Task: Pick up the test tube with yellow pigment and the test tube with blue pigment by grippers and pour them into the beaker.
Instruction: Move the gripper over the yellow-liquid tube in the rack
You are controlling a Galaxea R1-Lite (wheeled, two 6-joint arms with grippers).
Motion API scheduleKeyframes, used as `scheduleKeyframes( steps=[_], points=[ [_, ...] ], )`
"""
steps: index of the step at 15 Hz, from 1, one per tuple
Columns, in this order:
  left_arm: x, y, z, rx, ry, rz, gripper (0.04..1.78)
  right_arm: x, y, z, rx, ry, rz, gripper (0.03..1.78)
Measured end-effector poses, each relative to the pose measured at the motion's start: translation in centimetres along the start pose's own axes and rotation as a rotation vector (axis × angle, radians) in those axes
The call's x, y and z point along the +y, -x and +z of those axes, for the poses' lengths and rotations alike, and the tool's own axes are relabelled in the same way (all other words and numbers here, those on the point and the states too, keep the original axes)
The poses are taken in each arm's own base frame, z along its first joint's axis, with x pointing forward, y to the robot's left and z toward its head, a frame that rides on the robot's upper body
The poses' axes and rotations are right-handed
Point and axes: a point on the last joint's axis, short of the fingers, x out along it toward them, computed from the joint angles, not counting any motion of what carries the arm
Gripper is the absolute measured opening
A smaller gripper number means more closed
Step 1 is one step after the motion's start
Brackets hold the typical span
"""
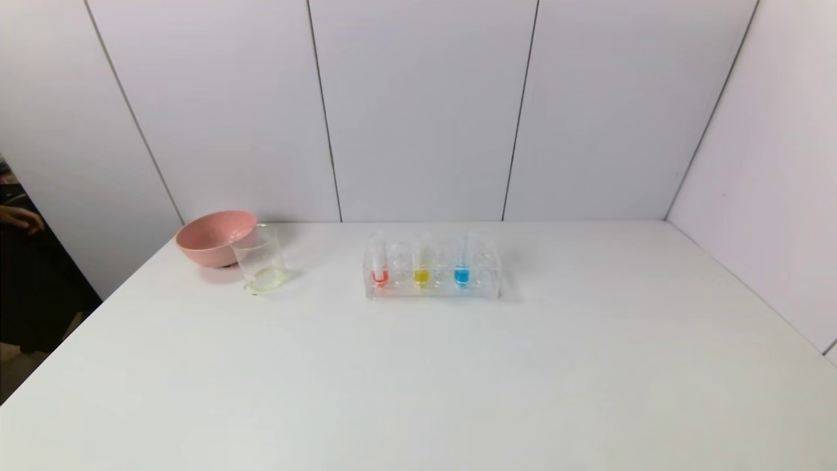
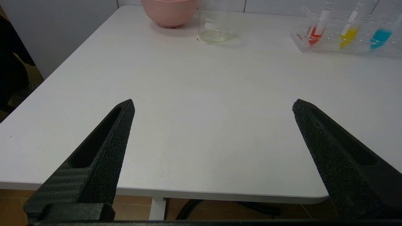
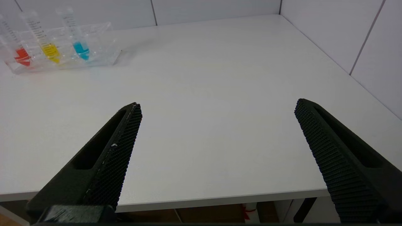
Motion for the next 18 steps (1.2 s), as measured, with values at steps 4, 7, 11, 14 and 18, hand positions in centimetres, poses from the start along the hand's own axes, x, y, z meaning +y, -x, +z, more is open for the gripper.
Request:
scheduleKeyframes(
  steps=[4,7,11,14,18],
  points=[
    [0.00,0.00,0.00,0.000,0.000,0.000,1.76,0.00,0.00,0.00,0.000,0.000,0.000,1.77],
    [0.00,0.00,0.00,0.000,0.000,0.000,1.76,0.00,0.00,0.00,0.000,0.000,0.000,1.77],
    [0.00,0.00,0.00,0.000,0.000,0.000,1.76,0.00,0.00,0.00,0.000,0.000,0.000,1.77],
    [0.00,0.00,0.00,0.000,-0.001,0.000,1.76,0.00,0.00,0.00,0.000,0.000,0.000,1.77],
    [0.00,0.00,0.00,0.000,-0.003,0.000,1.76,0.00,0.00,0.00,0.000,0.000,0.000,1.77]
  ],
)
